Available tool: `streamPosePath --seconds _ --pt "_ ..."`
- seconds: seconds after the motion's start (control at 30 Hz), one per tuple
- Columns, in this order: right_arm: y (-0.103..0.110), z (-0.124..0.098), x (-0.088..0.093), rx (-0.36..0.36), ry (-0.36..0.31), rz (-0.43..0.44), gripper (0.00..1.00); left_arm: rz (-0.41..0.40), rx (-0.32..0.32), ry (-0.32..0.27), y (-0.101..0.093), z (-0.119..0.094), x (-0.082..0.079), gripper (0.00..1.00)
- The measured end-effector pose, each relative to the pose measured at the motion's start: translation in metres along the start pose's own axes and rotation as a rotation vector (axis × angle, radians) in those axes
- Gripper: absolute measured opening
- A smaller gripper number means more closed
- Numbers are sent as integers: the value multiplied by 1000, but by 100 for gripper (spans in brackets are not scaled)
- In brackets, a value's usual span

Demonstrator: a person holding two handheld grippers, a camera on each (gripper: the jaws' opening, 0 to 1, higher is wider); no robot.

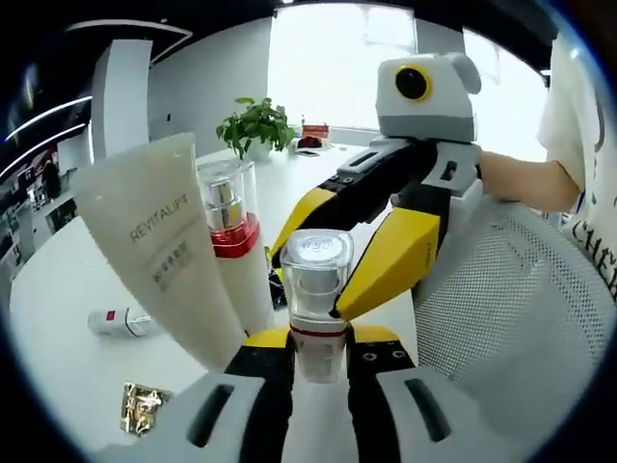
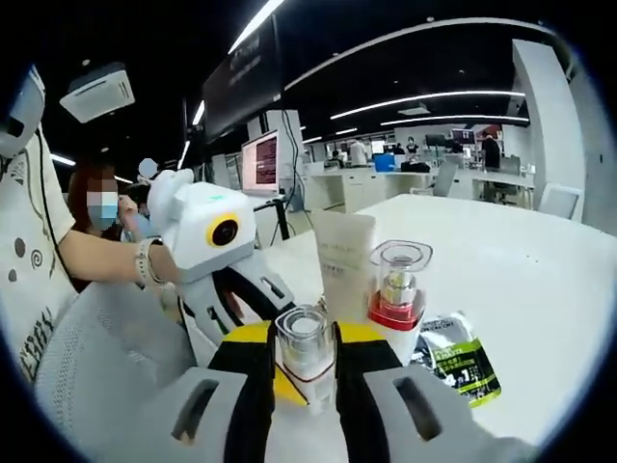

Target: Arrange the skincare products in the storage area until every visible bottle or jar stands upright without overlapping.

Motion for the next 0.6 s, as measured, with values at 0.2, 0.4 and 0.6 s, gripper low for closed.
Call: streamPosePath --seconds 0.2,0.4,0.6 --pt "-2 2 10 -2 51 -21 21 25 -24 17 7 7 10 20" --pt "-2 4 16 -6 84 -30 21 20 -29 30 11 11 14 20" --pt "-4 7 19 -4 96 -33 22 26 -46 17 17 13 15 21"
Point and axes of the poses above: the point that each gripper's makers call its tool centre point, and the gripper's own axes: z roughly forward along the fingers, y roughly to its left, x roughly out of its underside, the point moved 3 cm from there along -z, roughly backward along the fingers, and after that the axes turned 14 degrees about -z, right-handed, at the moved point
